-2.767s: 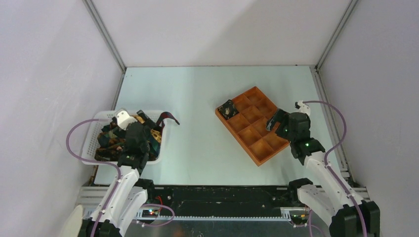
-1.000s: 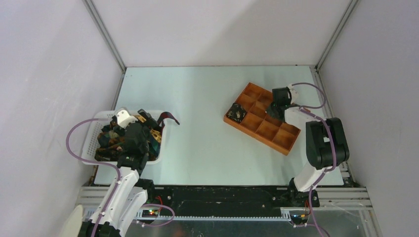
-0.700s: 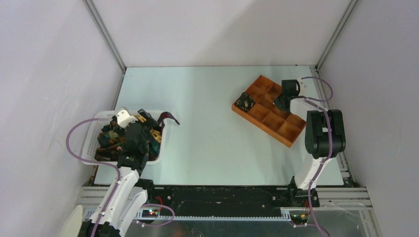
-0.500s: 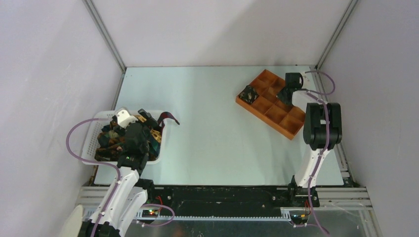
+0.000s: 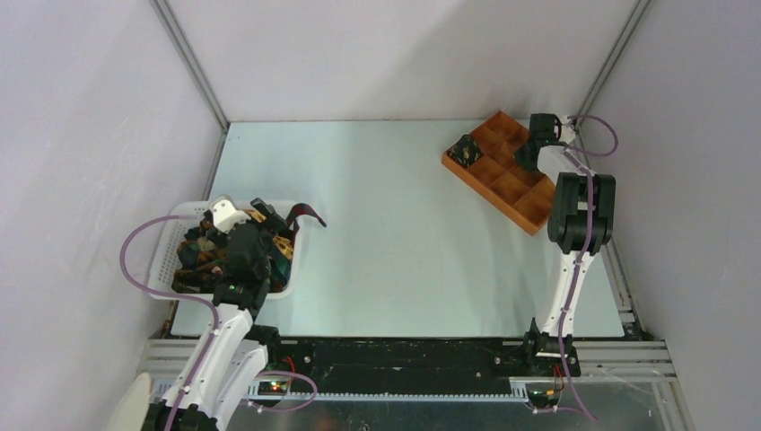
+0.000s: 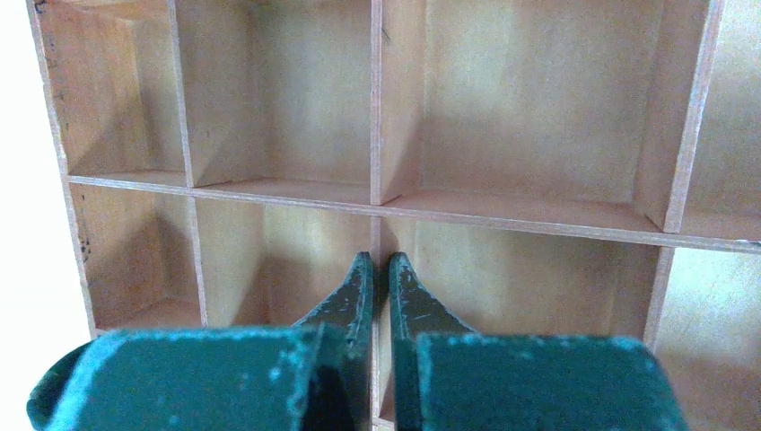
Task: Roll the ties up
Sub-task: Move the storage box to the corner of the board.
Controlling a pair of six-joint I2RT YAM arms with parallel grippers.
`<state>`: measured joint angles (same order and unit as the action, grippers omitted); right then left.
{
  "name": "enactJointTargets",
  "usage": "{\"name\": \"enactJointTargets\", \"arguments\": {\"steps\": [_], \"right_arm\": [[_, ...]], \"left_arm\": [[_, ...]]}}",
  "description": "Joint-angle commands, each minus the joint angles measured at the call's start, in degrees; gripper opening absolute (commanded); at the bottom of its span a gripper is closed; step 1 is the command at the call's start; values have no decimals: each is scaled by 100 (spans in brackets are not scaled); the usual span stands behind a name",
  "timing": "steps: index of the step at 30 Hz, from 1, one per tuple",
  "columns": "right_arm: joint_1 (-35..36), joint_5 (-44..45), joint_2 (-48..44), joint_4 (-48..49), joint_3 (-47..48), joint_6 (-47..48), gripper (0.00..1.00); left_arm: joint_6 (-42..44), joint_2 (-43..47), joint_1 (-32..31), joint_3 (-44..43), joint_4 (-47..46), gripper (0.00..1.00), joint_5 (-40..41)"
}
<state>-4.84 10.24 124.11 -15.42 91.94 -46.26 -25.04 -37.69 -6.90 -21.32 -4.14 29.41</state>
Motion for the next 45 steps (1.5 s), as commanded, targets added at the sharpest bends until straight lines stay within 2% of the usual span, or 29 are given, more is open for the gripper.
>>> {"name": "enactJointTargets", "arguments": {"steps": [1,14,18,24,26,30,33,36,39,43,45], "right_arm": [[-184,197,196,92,570,-463,0],[-447,904,-280,443,-416,-2231,0],[-572,942,-317,534,-448,-2454,0],[-723,606,-206,695,-273,-2300,0],[-735,515,-229,785,-284,-2164,5],[-788,166,-327,1038,-356,-1885,23],[-842,27,-474,1118,-437,-1734,48],[-864,-27,-714,1151,-536,-1573,65],[-869,-98,-957,1240,-674,-1261,71],[-865,-30,-1552,1422,-1123,-1038,72],[-857,22,-1910,1378,-1337,-951,73]], "left_arm": [[-46,56,-24,62,-155,98,146],[-48,42,-27,66,-157,98,129],[-49,51,-30,71,-169,98,147],[-123,52,-28,93,-221,98,175],[-136,56,-30,70,-176,98,243],[-226,109,-27,-135,183,98,519],[-409,256,-18,-183,368,98,799],[-524,361,-14,-220,605,98,857],[-705,404,-17,-340,909,98,869],[-1269,425,-20,-717,1631,98,1144],[-1331,523,-13,-785,1692,98,1001]]}}
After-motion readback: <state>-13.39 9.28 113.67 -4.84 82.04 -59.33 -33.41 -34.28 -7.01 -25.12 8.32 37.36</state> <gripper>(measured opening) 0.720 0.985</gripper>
